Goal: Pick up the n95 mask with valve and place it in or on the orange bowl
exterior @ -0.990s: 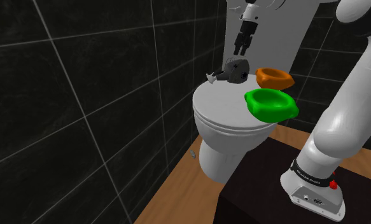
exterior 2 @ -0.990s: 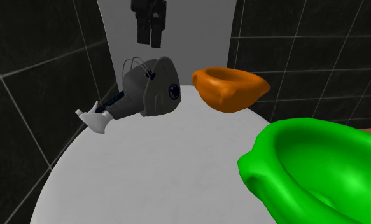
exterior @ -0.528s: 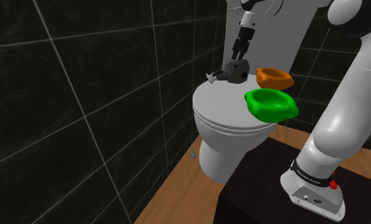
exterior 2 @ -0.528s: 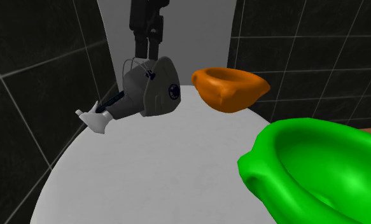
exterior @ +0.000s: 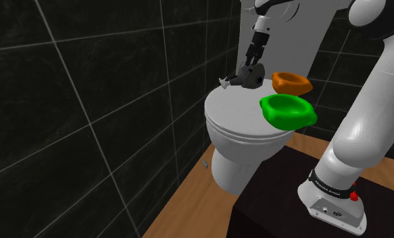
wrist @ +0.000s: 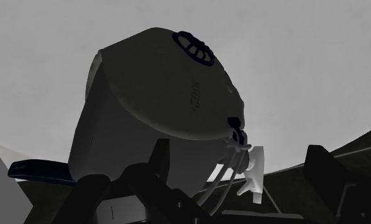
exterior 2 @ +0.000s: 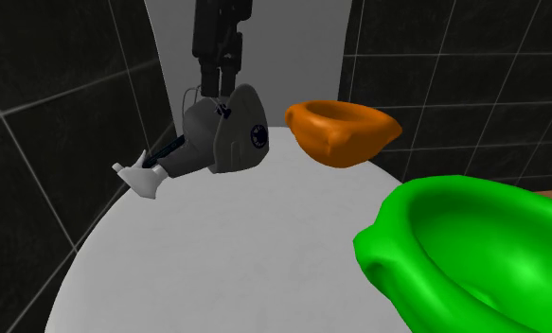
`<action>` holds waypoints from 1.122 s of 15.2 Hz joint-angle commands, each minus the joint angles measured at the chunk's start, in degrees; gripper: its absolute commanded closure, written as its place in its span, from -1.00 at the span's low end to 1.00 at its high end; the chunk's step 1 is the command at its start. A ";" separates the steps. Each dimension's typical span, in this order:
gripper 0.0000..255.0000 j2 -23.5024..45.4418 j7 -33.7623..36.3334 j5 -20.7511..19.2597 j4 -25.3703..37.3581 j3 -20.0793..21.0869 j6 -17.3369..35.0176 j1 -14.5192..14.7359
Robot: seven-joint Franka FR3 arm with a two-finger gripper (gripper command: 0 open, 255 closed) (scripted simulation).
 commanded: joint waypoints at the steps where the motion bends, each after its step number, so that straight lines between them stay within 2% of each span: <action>1: -1.00 0.00 0.00 0.00 0.00 0.00 0.00 0.00; 2: 1.00 0.00 0.00 0.00 0.00 0.00 0.00 0.00; 11: 1.00 -0.01 0.00 0.00 -0.02 0.00 0.01 0.00; 17: 1.00 0.32 0.87 0.01 4.91 -0.13 -4.56 -0.14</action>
